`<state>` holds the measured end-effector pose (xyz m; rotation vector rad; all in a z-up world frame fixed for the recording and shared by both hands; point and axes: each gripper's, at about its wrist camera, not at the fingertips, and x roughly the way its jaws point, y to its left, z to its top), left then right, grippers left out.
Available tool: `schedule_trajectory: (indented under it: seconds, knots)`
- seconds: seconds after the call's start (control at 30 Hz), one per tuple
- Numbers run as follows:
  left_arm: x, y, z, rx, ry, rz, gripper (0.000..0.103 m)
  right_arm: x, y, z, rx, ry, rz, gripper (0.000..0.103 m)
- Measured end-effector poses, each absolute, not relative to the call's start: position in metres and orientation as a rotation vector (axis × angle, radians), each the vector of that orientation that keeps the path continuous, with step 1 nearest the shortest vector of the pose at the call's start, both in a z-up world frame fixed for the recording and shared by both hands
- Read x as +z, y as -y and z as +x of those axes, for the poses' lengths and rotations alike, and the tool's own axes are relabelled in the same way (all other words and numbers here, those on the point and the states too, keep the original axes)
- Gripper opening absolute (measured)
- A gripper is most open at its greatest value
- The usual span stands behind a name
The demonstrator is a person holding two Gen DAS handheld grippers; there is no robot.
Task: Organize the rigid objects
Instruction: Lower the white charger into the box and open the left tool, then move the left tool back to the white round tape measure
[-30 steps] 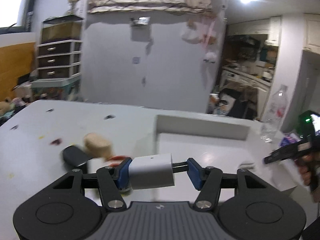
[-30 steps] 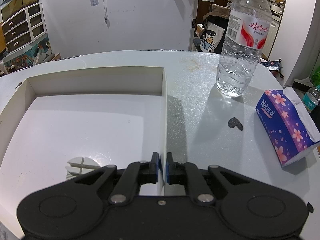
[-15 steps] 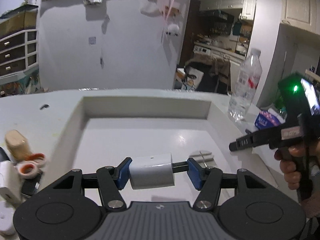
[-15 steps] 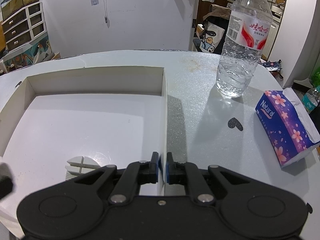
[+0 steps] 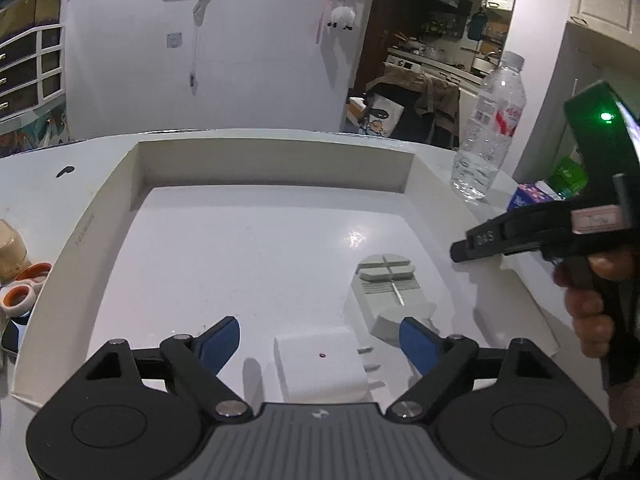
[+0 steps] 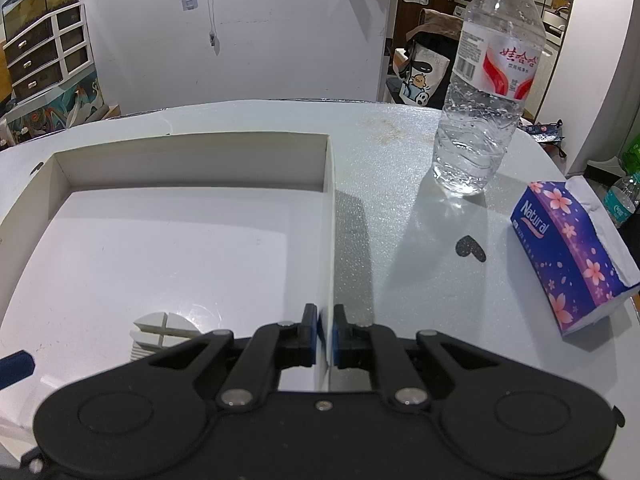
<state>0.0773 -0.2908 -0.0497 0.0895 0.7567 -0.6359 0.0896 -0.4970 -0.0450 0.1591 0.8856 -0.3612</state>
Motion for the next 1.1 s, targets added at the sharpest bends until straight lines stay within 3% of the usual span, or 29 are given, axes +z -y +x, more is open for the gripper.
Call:
schedule_trajectory:
  seconds: [0.27, 0.77, 1.1]
  knots:
    - [-0.034, 0.276, 0.061, -0.640, -0.747, 0.088, 0.103, -0.045, 0.497, 0.090, -0.362, -0.886, 0.159, 0.008]
    - [-0.007, 0.248, 0.027, -0.647, -0.648, 0.122, 0.103, -0.045, 0.497, 0.090, -0.362, -0.886, 0.156, 0.008]
    - [-0.006, 0.170, 0.041, -0.449, -0.582, 0.049, 0.103, -0.045, 0.497, 0.090, -0.362, -0.887, 0.155, 0.008]
